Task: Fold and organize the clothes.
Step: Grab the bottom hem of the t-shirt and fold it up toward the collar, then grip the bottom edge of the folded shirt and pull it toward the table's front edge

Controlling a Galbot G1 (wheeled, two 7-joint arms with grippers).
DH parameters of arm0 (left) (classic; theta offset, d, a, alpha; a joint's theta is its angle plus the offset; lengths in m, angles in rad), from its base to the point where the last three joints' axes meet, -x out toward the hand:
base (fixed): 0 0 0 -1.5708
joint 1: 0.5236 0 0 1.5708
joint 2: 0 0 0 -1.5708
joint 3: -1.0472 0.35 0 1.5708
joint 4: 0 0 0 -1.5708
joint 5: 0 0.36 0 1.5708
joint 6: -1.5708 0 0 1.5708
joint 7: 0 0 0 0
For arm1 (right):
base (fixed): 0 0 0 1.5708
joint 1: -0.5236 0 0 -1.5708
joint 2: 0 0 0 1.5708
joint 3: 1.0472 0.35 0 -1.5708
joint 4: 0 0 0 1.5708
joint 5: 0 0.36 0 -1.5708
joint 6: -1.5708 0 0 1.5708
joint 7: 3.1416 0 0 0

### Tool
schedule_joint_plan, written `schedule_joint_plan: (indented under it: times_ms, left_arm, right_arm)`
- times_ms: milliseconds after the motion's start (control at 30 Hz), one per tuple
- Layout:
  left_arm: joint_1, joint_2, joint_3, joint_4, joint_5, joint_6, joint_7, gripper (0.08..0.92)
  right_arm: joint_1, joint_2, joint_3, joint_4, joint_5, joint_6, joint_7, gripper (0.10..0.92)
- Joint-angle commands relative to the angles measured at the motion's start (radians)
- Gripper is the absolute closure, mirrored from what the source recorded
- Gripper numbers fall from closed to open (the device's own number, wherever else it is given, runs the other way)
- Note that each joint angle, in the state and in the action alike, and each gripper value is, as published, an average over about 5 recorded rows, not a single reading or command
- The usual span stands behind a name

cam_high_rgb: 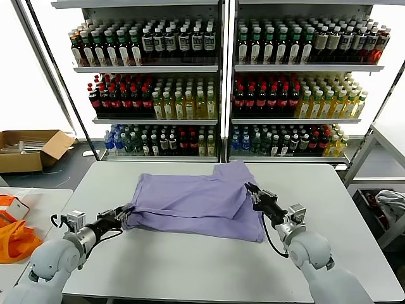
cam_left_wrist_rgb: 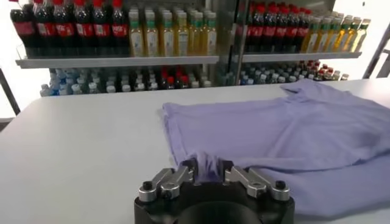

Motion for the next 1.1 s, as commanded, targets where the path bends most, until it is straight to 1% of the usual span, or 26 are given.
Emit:
schedule_joint_plan:
  times_ms: [33,233,400,500,633,700,767,867,933,1033,1100]
  left_arm:
    - [0.109,0.022,-0.044,-0.087,0.009,-0.008,-0.004,0.519]
    - [0.144,0.001,-0.032,-0.085,0.015,-0.005,-0.020,0.346]
    - [0.141,-0.029,-0.020,-0.057,0.032,-0.003,-0.027,0.213]
    - [0.139,-0.035,-0.019,-0.033,0.033,-0.005,-0.026,0.183]
    - [0.127,-0.039,-0.019,-0.002,0.021,-0.007,-0.018,0.178]
    - [0.120,-0.039,-0.017,0.012,0.014,-0.005,-0.011,0.177]
    - [0.114,-0.038,-0.014,0.021,0.008,-0.003,-0.002,0.177]
    - [0.106,-0.039,-0.008,0.032,0.001,-0.002,0.010,0.177]
    - [0.101,-0.040,-0.005,0.036,-0.006,-0.002,0.013,0.193]
    - [0.098,-0.037,-0.005,0.040,-0.017,-0.003,0.018,0.259]
    - [0.098,-0.032,-0.006,0.041,-0.023,-0.005,0.023,0.319]
  right_arm:
    - [-0.209,-0.052,0.069,0.169,-0.049,-0.069,0.049,0.560]
    - [-0.368,-0.035,0.095,0.288,-0.090,-0.121,0.117,0.387]
    - [-0.427,-0.004,0.087,0.299,-0.096,-0.159,0.151,0.249]
    - [-0.437,0.008,0.079,0.288,-0.096,-0.170,0.160,0.210]
    - [-0.422,0.016,0.071,0.261,-0.069,-0.184,0.176,0.203]
    - [-0.403,0.021,0.066,0.240,-0.049,-0.188,0.184,0.219]
    - [-0.386,0.027,0.061,0.223,-0.037,-0.189,0.188,0.253]
    - [-0.372,0.033,0.055,0.212,-0.032,-0.184,0.185,0.335]
    - [-0.367,0.035,0.053,0.212,-0.031,-0.182,0.184,0.396]
    - [-0.366,0.034,0.054,0.211,-0.031,-0.177,0.180,0.483]
    - [-0.365,0.031,0.055,0.209,-0.032,-0.173,0.177,0.543]
